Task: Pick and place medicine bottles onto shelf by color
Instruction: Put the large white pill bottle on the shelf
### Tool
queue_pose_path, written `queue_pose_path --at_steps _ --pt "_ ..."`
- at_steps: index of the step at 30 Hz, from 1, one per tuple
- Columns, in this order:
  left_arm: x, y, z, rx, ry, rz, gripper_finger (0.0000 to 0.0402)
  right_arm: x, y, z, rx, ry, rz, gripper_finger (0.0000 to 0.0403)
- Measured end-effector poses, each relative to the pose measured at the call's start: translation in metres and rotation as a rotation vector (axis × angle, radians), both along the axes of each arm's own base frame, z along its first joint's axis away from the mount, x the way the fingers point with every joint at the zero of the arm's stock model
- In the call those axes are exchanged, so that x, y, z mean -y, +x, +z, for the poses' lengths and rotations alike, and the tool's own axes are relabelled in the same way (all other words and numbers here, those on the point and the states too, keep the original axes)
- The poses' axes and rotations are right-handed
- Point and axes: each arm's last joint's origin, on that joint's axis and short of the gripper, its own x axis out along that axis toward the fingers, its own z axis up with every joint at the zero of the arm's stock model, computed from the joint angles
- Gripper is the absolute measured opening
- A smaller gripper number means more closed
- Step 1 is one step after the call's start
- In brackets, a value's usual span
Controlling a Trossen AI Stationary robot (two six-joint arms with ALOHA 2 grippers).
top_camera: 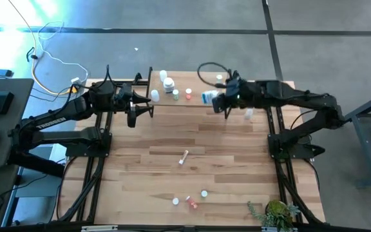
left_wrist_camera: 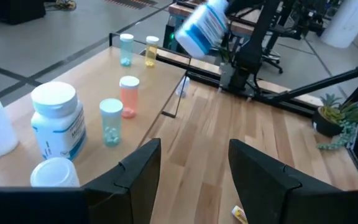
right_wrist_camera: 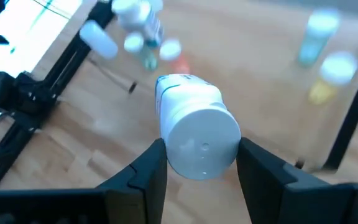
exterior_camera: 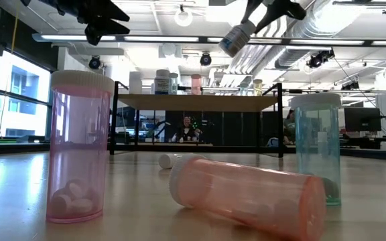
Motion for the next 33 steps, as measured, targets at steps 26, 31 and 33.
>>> queue_pose_path --at_steps 26,31,33 --pt "0.000 0.000 0.000 0.020 -0.057 0.021 0.0179 0.102 -0.057 0.061 -0.108 -0.353 0.246 0.0148" --pt "0.000 0.000 0.000 0.023 -0.067 0.024 0.0179 0.104 -0.053 0.053 -0.165 -0.335 0.360 0.0148" --pt "0.000 0.000 0.000 0.027 -0.078 0.028 0.0179 0.106 -0.048 0.044 -0.218 -0.297 0.411 0.0148"
